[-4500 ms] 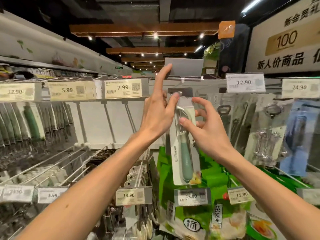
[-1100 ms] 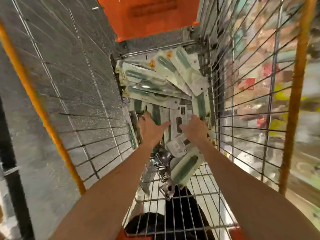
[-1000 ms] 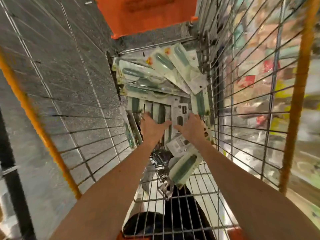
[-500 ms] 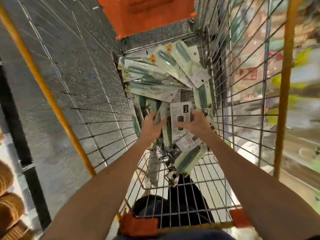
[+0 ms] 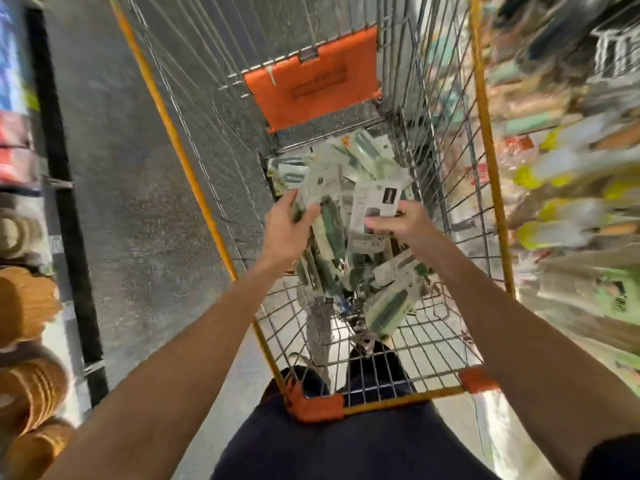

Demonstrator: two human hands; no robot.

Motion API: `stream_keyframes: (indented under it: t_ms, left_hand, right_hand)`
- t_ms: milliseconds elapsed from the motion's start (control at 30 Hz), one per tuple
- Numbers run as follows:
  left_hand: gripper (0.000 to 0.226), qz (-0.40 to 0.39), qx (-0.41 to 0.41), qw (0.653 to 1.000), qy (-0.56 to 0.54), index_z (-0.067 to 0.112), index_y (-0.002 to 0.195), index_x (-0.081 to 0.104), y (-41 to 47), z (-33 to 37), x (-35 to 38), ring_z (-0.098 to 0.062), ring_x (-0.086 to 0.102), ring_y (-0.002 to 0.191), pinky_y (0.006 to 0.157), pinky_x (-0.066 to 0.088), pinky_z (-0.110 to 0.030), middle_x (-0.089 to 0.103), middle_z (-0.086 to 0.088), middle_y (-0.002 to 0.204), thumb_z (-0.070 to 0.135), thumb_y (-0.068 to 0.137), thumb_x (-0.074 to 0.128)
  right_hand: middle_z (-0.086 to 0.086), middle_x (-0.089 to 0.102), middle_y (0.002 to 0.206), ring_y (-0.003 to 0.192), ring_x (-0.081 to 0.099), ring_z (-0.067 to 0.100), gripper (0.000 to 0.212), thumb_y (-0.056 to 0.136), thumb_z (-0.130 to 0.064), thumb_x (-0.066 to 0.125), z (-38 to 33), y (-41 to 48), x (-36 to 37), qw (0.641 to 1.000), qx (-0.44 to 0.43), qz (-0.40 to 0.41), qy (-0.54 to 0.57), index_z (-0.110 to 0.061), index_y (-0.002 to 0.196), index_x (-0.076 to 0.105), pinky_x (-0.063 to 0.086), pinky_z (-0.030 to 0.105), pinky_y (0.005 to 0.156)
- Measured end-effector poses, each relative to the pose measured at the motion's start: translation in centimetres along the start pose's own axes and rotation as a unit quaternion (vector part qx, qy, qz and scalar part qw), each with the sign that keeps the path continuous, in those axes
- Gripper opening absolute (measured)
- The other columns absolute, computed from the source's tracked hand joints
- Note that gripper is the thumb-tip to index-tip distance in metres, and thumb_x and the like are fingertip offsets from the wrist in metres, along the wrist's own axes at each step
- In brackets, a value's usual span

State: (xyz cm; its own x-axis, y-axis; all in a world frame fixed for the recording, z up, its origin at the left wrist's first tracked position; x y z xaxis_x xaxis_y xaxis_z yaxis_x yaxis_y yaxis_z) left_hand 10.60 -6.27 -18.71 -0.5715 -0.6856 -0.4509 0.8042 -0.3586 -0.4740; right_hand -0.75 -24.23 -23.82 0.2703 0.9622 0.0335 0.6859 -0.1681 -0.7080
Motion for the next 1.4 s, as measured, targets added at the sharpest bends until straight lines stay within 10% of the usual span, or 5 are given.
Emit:
stream_keyframes:
  t_ms: [200,533,900,1400]
  left_hand:
    - [0.030,-0.024,0.059,0.996,-0.056,0.014,0.127,0.058,-1.9,4.1,-5.0,-0.004,0.064,0.108,0.096,0.052,-0.028,0.066,0.012,0.117,0.024,0.098,0.062]
    - [0.015,-0.108,0.148,0.973,-0.141,0.019,0.110,0.063,-7.4,7.2,-16.0,0.009,0.066,0.086,0.076,0.049,-0.012,0.069,0.014,0.101,0.010,0.099,0.058]
    - [0.016,-0.196,0.247,0.932,-0.181,0.017,0.113,0.062,-19.3,9.7,-27.0,-0.012,0.072,0.097,0.082,0.058,-0.028,0.075,0.007,0.102,0.014,0.096,0.062]
    - [0.029,-0.268,0.371,0.874,-0.164,0.027,0.101,0.061,-37.7,15.3,-20.8,0.000,0.071,0.084,0.068,0.055,-0.017,0.074,0.020,0.090,0.020,0.080,0.079]
  right_hand:
    - [-0.009,0.073,0.099,0.090,0.067,0.008,0.029,0.084,-0.025,0.074,-5.5,-4.2,1.3,0.999,-0.040,0.031,0.013,-0.015,0.111,0.070,0.050,0.031,0.085]
    - [0.003,0.078,0.092,0.084,0.074,0.020,0.027,0.073,-0.033,0.071,-13.1,-15.4,12.7,0.981,-0.129,0.080,0.123,-0.014,0.092,0.074,0.054,0.038,0.079]
    - [0.003,0.077,0.097,0.093,0.073,0.018,0.039,0.074,-0.034,0.068,-16.1,-29.5,26.5,0.952,-0.228,0.114,0.171,-0.009,0.103,0.066,0.058,0.036,0.084]
    - [0.005,0.076,0.102,0.090,0.072,0.019,0.019,0.092,-0.012,0.059,-7.9,-49.8,25.3,0.843,-0.338,0.342,0.242,-0.012,0.110,0.066,0.060,0.030,0.076]
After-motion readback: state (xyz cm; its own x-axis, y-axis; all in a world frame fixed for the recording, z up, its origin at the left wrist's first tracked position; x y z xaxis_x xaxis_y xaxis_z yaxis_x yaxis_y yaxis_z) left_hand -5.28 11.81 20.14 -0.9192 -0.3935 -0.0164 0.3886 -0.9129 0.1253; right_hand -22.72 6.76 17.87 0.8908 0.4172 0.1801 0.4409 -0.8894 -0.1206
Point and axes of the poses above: each hand's wrist, its own y-axis towards the middle knuckle, its own x-axis out of the palm, z = x × y, the point moved 8 cm from there along y, towards the middle knuckle
